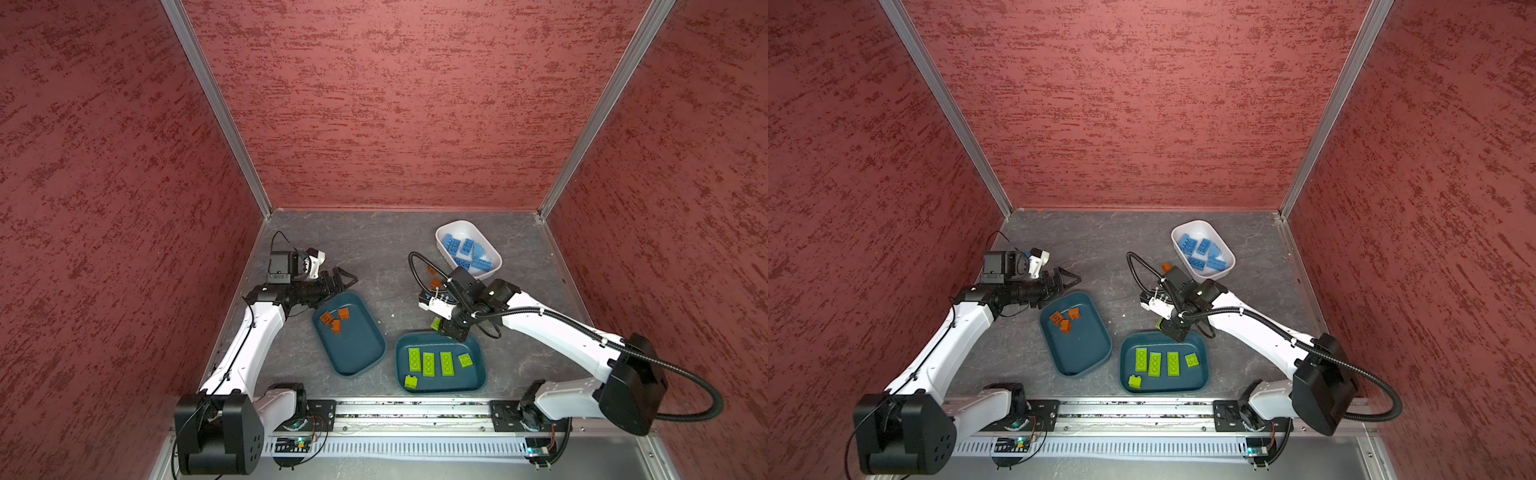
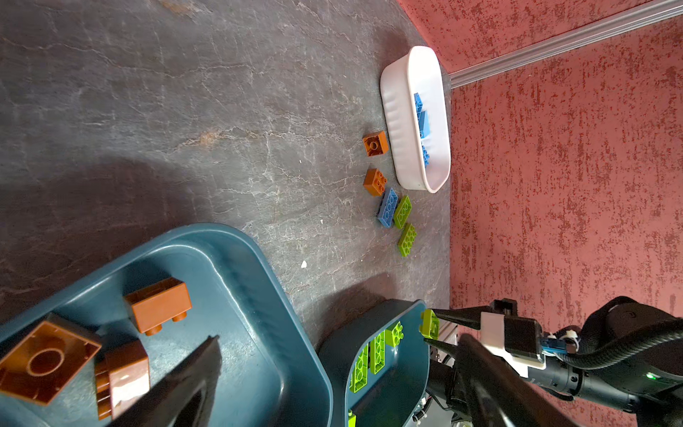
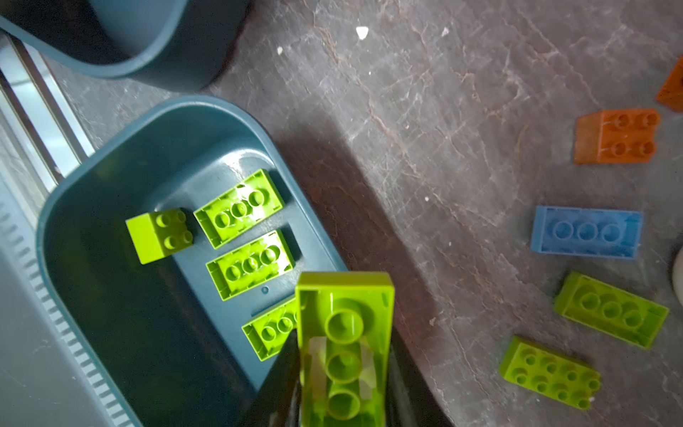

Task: Sort the legos into containers by color
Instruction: 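Carry the lime-green brick into the lime-green tray and release, then move the right gripper back over the pile beside the white tray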

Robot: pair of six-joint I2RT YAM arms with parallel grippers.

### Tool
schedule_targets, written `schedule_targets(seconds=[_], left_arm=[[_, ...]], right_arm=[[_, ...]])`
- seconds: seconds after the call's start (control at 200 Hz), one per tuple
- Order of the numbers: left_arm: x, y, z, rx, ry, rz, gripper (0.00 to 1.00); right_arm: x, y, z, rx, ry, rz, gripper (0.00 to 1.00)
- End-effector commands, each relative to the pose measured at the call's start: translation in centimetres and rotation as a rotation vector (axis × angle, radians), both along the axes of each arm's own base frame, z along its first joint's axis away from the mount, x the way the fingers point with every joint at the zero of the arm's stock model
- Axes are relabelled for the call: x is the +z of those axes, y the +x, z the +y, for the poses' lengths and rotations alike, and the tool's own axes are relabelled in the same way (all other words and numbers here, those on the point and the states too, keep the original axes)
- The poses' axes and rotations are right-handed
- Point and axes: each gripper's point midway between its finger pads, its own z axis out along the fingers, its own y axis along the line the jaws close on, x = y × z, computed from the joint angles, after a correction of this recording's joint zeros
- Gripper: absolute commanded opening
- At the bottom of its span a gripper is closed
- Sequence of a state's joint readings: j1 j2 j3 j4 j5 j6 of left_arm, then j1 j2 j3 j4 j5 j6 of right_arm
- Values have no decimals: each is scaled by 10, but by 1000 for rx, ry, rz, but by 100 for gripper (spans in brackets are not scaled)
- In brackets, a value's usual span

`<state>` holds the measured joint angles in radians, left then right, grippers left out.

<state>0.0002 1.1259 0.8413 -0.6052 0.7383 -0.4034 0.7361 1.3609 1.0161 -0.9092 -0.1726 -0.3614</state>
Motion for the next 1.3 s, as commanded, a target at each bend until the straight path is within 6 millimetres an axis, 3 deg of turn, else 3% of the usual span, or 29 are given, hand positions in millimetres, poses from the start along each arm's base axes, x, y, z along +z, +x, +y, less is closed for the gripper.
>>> schedule_targets(seconds=[0.0, 0.291, 0.431, 0.691, 0.792, 0.957, 1.062, 1.122, 1.293], left_arm=[[2, 1, -1, -1, 5, -23, 99], [-6, 0, -1, 0, 9, -4, 99], [-6, 1, -2, -5, 11, -8, 99], [-10, -2, -2, -7, 10, 2, 99], [-9, -2, -2, -6, 14, -6, 99], [-8, 0, -3, -7, 8, -7, 99], [-5, -2, -2, -15, 12, -9, 99], [-5, -3, -1, -14, 21, -10, 99], [-7, -6, 2, -12, 23, -6, 99]], right_arm=[[-15, -10, -20, 88, -110, 0, 28], [-20, -18, -34, 110, -158, -34, 29], [-20, -19, -34, 110, -162, -37, 37], [14, 2, -12, 74, -40, -120, 55], [33, 28, -8, 3, 17, -203, 57], [51, 100, -12, -278, 120, -291, 67], [51, 133, -10, -433, 168, -272, 69], [39, 147, -6, -469, 161, -238, 69], [16, 165, 5, -405, 139, -241, 70]])
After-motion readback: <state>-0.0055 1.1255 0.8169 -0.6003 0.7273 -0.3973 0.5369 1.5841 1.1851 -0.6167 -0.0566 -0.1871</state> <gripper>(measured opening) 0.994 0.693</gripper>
